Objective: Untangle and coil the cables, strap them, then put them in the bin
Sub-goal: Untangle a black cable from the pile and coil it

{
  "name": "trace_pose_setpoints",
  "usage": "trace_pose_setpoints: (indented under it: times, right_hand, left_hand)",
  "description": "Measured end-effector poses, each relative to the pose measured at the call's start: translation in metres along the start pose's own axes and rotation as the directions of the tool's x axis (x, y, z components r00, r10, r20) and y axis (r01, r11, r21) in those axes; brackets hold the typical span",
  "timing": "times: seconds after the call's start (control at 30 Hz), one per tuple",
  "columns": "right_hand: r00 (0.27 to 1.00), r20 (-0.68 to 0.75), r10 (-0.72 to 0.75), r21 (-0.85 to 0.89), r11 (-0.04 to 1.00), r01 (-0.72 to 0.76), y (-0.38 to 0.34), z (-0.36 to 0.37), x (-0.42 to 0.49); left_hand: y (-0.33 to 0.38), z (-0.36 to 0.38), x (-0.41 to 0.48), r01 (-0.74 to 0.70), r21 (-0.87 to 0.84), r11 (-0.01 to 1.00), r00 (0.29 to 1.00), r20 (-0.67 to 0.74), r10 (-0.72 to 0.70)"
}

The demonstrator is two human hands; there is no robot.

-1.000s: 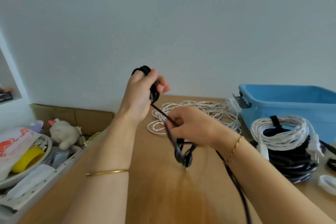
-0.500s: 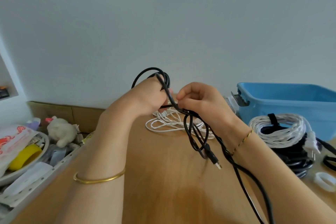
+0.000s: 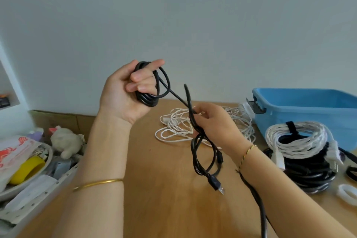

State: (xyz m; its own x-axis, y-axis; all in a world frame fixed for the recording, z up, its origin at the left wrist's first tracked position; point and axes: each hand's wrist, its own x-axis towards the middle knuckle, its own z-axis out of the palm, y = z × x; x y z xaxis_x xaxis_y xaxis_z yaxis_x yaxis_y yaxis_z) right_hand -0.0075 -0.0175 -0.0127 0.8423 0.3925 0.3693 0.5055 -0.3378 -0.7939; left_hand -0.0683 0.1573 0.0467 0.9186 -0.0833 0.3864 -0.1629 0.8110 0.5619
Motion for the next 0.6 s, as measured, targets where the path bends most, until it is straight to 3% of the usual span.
trace_pose_setpoints:
  times: [0.2, 0.27, 0.33, 0.43, 0.5, 0.6]
  right_hand:
    - [0.982, -0.187, -0.02, -0.13, 0.992, -0.004, 0.003, 0.006, 0.004]
    - [0.995, -0.038, -0.095, -0.155, 0.984, 0.088, -0.002, 0.006, 0.001]
    - [0.97, 0.208, -0.13, -0.106, 0.982, 0.154, -0.013, 0.006, -0.005]
    - [0.907, 0.405, -0.112, 0.032, 0.994, 0.109, -0.025, 0.006, -0.013]
    - [0.902, 0.417, -0.117, 0.034, 0.993, 0.113, -0.029, 0.002, -0.012]
    - [0.929, 0.354, -0.108, 0.019, 0.994, 0.109, -0.032, -0.01, -0.008]
  left_hand:
    - [-0.012, 0.005, 0.006, -0.105, 0.06, 0.993, 0.981, -0.161, 0.113]
    - [-0.013, 0.001, 0.009, -0.19, 0.089, 0.978, 0.958, -0.199, 0.204]
    - [-0.013, -0.005, 0.012, -0.271, 0.198, 0.942, 0.921, -0.231, 0.313]
    - [-0.016, -0.016, 0.013, -0.29, 0.473, 0.832, 0.87, -0.231, 0.435]
    - [-0.023, -0.02, 0.012, -0.259, 0.726, 0.638, 0.845, -0.149, 0.513]
    - [-0.032, -0.022, 0.017, -0.121, 0.989, 0.086, 0.864, 0.062, 0.5]
